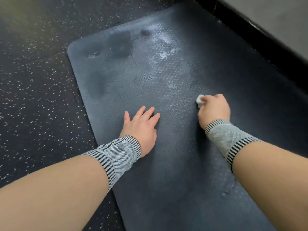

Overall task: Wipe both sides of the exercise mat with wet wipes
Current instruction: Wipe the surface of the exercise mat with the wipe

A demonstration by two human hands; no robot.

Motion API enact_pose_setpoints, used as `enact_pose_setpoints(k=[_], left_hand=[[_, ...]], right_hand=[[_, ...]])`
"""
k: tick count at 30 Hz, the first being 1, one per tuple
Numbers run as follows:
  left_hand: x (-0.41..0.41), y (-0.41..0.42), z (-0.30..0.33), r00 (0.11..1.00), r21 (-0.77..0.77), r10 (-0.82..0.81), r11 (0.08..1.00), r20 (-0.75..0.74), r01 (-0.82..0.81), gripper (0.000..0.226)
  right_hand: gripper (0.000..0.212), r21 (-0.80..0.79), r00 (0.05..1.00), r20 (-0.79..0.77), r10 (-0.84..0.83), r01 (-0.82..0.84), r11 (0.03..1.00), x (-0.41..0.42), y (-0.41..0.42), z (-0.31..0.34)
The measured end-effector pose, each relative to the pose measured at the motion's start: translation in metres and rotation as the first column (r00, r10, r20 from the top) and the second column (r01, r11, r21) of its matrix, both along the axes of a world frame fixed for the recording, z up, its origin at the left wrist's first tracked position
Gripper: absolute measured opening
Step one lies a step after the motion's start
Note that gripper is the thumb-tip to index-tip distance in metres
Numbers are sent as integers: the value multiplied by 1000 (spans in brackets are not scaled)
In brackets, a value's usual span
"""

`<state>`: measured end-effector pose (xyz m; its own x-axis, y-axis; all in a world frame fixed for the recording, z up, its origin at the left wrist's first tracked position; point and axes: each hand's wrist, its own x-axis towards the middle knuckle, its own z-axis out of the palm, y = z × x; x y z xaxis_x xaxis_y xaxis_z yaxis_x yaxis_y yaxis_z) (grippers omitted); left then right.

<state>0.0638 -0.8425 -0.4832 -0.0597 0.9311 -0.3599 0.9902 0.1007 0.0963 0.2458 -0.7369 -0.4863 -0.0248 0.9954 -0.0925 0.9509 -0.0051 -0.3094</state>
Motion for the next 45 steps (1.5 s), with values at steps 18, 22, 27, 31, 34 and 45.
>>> enact_pose_setpoints(k=[18, 22, 27, 31, 34, 45], left_hand=[[34, 46, 2, 994, 28, -107, 994, 6, 107, 59], [43, 63, 5, 987, 18, -158, 987, -4, 158, 60], [50, 77, 4, 985, 10, -172, 985, -9, 172, 61], [63, 92, 2, 981, 41, -196, 980, 0, 196, 61], [72, 106, 3, 977, 38, -211, 977, 4, 211, 62], [102, 149, 4, 969, -101, -226, 971, -102, 216, 98]], right_hand=[[29, 29, 874, -124, 470, -471, 882, -1, -24, -7], [28, 49, 976, 34, 216, -217, 975, 42, 36, -7], [30, 33, 991, -67, 112, -110, 993, 35, 24, -4], [27, 36, 883, -107, 458, -457, 889, 50, 1, -4], [31, 55, 1000, -1, 25, -24, 998, 92, 48, -8], [26, 74, 1000, -1, -26, 26, 997, 124, 59, -6]])
